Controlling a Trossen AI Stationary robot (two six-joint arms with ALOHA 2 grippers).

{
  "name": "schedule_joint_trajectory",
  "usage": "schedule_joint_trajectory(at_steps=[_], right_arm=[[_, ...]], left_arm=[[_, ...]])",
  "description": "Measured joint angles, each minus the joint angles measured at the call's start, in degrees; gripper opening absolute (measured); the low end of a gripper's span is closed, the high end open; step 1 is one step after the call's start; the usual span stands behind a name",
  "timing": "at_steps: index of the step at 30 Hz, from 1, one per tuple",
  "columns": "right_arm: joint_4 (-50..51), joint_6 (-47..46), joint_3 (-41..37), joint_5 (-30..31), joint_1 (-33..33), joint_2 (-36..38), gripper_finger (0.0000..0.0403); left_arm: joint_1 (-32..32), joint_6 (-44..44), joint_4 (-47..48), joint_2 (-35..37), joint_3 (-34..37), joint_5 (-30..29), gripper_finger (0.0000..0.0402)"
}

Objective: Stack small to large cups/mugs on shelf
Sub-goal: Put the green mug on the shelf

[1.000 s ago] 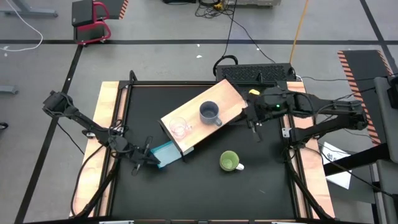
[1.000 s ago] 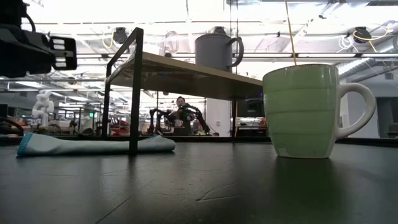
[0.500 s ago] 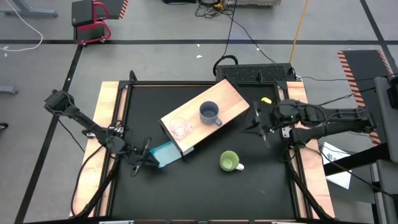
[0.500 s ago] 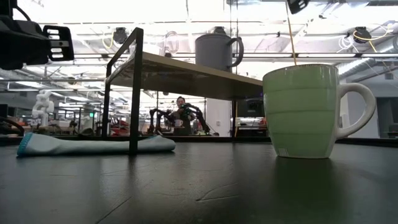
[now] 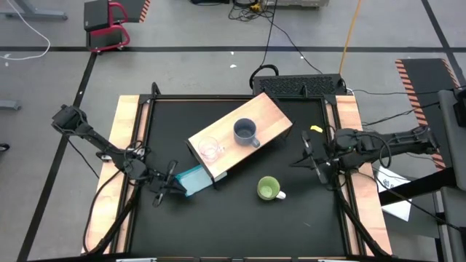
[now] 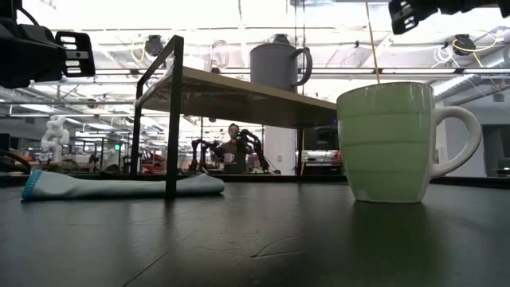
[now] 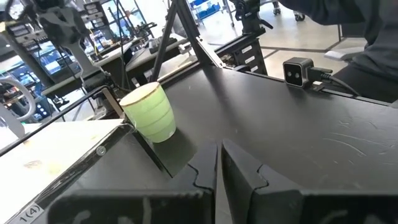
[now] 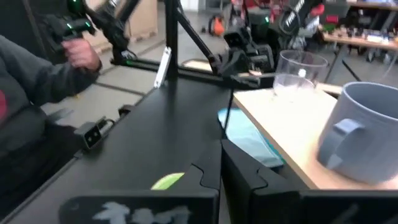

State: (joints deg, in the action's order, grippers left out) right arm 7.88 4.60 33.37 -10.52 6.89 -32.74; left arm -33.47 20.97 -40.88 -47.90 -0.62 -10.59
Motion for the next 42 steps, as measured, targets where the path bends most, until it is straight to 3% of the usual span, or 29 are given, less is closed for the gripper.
schedule_joint_trajectory(at_steps=[4, 10, 16, 23, 27, 42], right_arm=[[-8.7, -2.1, -6.4, -0.7, 1.6, 3.6, 0.0000], [-16.8, -4.6, -12.7, -7.6, 3.5, 6.2, 0.0000], [-18.3, -4.6, -14.7, -7.8, 6.7, 6.2, 0.0000], [-31.1, -4.0, -20.8, -6.4, 10.9, 6.5, 0.0000], [-30.8, -3.9, -22.6, -2.8, 11.0, 7.6, 0.0000], [-27.8, -3.4, -24.1, -2.8, 11.0, 8.6, 0.0000]], left_arm=[[0.0, 0.0, 0.0, 0.0, 0.0, 0.0, 0.0026], [0.0, -0.1, 0.0, 0.0, 0.0, 0.0, 0.0026], [0.0, -0.3, -0.1, 0.0, 0.0, 0.0, 0.0026], [0.0, -0.7, -0.1, 0.0, 0.0, 0.0, 0.0026], [0.0, -0.7, 0.1, 0.0, 0.0, 0.0, 0.0026], [0.0, -0.7, 0.3, 0.0, 0.0, 0.0, 0.0026]])
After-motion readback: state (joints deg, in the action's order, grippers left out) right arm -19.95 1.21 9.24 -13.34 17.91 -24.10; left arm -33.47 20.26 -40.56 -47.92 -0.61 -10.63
